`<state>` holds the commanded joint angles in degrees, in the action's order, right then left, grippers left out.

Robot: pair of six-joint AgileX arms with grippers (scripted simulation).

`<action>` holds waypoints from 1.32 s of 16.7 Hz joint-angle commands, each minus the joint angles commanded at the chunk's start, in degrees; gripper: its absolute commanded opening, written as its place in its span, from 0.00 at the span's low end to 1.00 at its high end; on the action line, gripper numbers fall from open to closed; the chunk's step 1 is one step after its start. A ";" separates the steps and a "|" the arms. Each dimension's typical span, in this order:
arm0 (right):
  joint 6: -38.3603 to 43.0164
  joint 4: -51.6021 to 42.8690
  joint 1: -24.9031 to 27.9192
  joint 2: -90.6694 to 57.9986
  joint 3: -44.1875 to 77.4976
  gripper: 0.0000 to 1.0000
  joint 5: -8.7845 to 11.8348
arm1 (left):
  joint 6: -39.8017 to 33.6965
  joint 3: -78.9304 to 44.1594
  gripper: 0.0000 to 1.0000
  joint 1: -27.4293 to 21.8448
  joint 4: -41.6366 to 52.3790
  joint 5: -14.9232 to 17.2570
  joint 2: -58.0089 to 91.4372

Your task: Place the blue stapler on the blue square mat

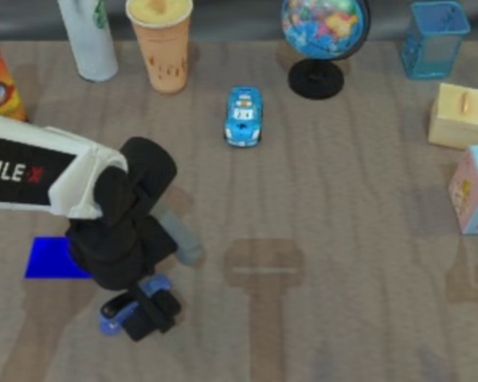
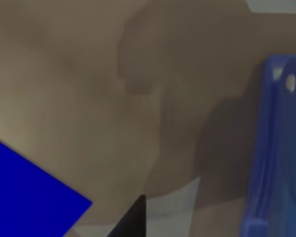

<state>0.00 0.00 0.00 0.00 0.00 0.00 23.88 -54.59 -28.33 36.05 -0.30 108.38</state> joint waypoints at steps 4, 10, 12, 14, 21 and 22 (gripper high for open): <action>0.00 0.00 0.00 0.00 0.00 1.00 0.00 | 0.00 0.00 0.25 0.00 0.00 0.00 0.00; 0.00 0.00 0.00 0.00 0.00 1.00 0.00 | 0.00 0.00 0.00 0.00 0.00 0.00 0.00; 0.00 0.00 0.00 0.00 0.00 1.00 0.00 | 0.00 0.00 0.00 0.00 0.00 0.00 0.00; 0.00 0.00 0.00 0.00 0.00 1.00 0.00 | 0.00 0.00 0.00 0.00 0.00 0.00 0.00; 0.00 0.00 0.00 0.00 0.00 1.00 0.00 | -0.31 -4.15 0.00 0.25 7.06 0.34 -3.07; 0.00 0.00 0.00 0.00 0.00 1.00 0.00 | -0.37 -5.54 0.00 0.40 10.19 0.33 -4.30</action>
<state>0.00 0.00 0.00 0.00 0.00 0.00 23.51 -60.13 -27.93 46.24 0.03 104.08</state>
